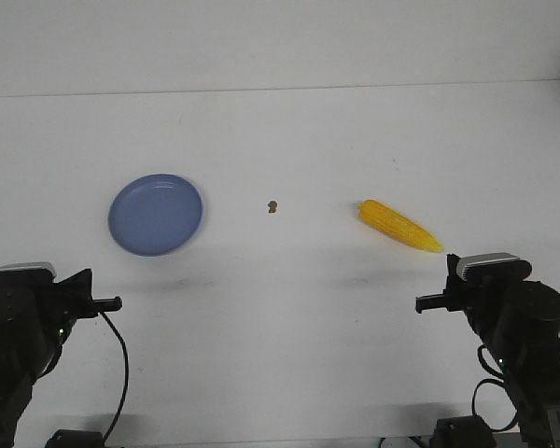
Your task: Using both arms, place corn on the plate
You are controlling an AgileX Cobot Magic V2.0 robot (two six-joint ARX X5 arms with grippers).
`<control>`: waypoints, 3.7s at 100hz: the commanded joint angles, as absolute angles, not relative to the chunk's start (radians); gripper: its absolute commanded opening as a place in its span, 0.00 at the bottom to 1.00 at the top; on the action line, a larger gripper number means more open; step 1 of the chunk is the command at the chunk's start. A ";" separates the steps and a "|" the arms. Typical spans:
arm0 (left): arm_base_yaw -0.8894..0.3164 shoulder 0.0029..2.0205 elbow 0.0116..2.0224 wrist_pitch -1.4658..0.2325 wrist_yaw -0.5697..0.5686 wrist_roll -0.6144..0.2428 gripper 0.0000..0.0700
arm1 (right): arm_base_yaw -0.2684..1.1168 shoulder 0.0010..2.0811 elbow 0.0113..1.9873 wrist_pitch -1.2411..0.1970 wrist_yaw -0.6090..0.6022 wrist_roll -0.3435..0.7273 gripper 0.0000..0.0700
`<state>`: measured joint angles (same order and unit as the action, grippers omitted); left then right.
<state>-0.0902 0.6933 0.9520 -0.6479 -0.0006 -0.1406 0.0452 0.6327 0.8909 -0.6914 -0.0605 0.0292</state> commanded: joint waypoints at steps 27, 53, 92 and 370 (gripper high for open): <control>-0.092 0.692 0.972 -0.663 0.001 -0.132 0.26 | 0.046 0.636 0.910 -0.682 -0.053 0.038 0.48; -0.092 0.693 0.972 -0.663 0.004 -0.133 0.40 | 0.046 0.636 0.910 -0.682 -0.052 0.038 0.50; -0.069 1.016 1.094 -0.566 0.023 -0.201 0.49 | 0.046 0.636 0.910 -0.682 -0.053 0.038 0.50; -0.375 1.655 1.193 -0.435 0.447 -0.225 0.01 | 0.046 0.636 0.910 -0.630 -0.052 0.038 0.50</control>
<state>-0.3500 1.6371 1.1942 -0.4480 0.4400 -0.2131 0.0452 0.6327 0.8909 -0.6453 -0.0528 0.0307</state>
